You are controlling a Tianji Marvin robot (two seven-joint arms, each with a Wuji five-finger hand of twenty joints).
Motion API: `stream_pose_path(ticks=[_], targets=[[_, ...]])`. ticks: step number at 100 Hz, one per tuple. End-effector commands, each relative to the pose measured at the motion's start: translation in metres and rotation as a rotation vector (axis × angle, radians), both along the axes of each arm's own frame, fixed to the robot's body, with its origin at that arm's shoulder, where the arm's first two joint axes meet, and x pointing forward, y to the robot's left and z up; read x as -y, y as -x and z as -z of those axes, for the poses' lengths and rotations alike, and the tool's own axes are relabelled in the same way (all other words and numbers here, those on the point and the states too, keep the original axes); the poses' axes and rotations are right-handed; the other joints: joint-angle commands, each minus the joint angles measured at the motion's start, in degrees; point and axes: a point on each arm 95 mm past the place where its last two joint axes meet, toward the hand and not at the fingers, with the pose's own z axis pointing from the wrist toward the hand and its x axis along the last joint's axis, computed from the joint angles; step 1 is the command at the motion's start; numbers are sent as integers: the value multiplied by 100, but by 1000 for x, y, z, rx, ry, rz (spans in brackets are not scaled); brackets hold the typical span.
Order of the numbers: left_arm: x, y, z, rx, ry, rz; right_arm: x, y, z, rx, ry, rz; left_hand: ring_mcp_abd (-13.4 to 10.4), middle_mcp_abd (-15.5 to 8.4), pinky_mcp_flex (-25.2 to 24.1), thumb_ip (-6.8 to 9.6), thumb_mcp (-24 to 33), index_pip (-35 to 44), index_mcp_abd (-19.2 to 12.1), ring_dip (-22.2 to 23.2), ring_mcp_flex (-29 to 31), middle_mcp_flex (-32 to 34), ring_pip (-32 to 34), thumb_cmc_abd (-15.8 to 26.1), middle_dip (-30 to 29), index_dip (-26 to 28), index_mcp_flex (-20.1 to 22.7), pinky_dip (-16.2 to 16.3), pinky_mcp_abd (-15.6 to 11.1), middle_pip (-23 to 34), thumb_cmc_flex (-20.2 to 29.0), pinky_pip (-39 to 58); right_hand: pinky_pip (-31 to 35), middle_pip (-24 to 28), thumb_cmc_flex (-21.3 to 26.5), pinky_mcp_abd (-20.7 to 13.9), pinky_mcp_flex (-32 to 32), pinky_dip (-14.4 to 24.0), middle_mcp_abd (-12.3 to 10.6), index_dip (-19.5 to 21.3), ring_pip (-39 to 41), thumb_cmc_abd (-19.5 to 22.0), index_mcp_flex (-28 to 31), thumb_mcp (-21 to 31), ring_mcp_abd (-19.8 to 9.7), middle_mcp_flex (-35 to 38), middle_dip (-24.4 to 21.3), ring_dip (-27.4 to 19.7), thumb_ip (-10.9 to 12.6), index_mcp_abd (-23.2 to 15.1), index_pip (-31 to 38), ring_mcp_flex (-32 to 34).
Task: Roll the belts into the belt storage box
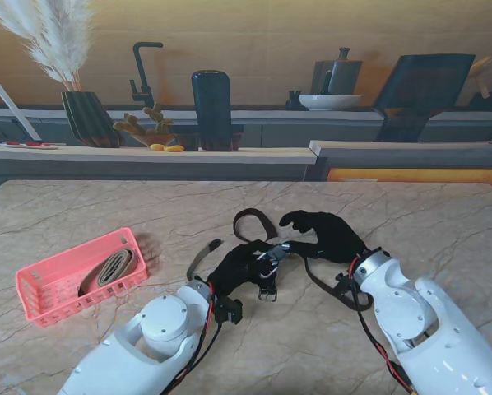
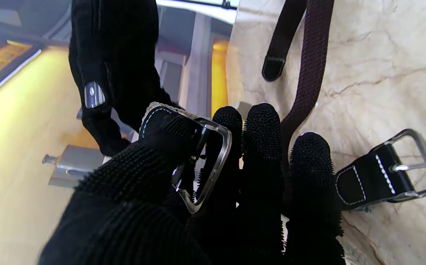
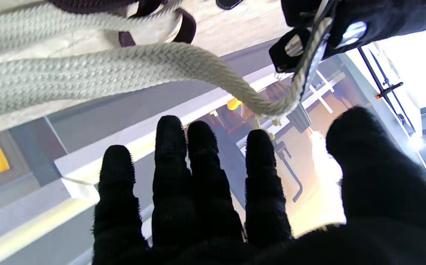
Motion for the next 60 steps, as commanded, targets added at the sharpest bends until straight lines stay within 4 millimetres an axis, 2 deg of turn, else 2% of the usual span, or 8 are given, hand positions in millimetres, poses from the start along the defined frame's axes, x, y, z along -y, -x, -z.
stream_pose_path(ticks=[1, 13, 25, 34, 46, 60], targets=[[10, 5, -1, -1, 19, -23, -2, 5, -3, 34, 0, 7, -222, -172, -57, 71, 13, 356, -697, 116, -49, -67, -27, 312, 124, 119, -14, 119, -39, -14, 609, -45, 152, 141, -183, -103, 70, 118, 68, -27, 123, 302, -61, -139, 29, -105, -44, 87, 54, 146, -13, -80], [14, 4, -3, 2, 29, -58, 2, 7, -6, 116, 47, 46, -206, -187, -112, 67, -187, 373, -711, 137, -112, -105, -24, 376, 139, 115, -47, 123, -45, -10, 714, -50, 517, 434, -348, -116, 219, 93, 129, -54, 475, 275, 298, -125, 111, 113, -40, 168, 33, 458, 21, 60], [17, 5, -4, 22, 31, -81, 4, 10, -6, 142, 101, 85, -206, -208, -126, 62, -191, 397, -748, 136, -136, -117, -16, 385, 136, 115, -63, 126, -42, -6, 704, -39, 1186, 774, -867, -103, 407, 134, 322, -47, 1098, 267, 731, 56, 310, 404, 35, 454, -22, 837, -36, 246], [19, 6, -4, 46, 19, -84, 3, 11, -4, 119, 112, 97, -230, -224, -120, 47, -208, 421, -793, 127, -143, -127, -16, 398, 130, 117, -79, 121, -60, -5, 700, -37, 1515, 884, -1077, -117, 417, 163, 441, -21, 1335, 232, 884, 164, 416, 502, 68, 562, -62, 972, -131, 293], [21, 8, -4, 59, 16, -79, 1, 11, -2, 108, 134, 100, -213, -214, -137, 44, -220, 443, -802, 118, -153, -132, -15, 401, 129, 112, -83, 113, -49, 2, 718, -45, 1848, 1065, -1179, -138, 431, 208, 529, 55, 1656, 166, 1107, 248, 501, 651, 138, 714, -88, 1014, -158, 379], [22, 8, -3, 74, 5, -72, -2, 10, -1, 99, 166, 89, -209, -228, -143, 43, -236, 449, -813, 107, -162, -129, -17, 402, 121, 95, -87, 106, -46, 5, 716, -46, 2286, 1473, -1193, -197, 536, 261, 536, 300, 2275, 128, 1449, 307, 559, 966, 330, 1043, -107, 849, 115, 610]])
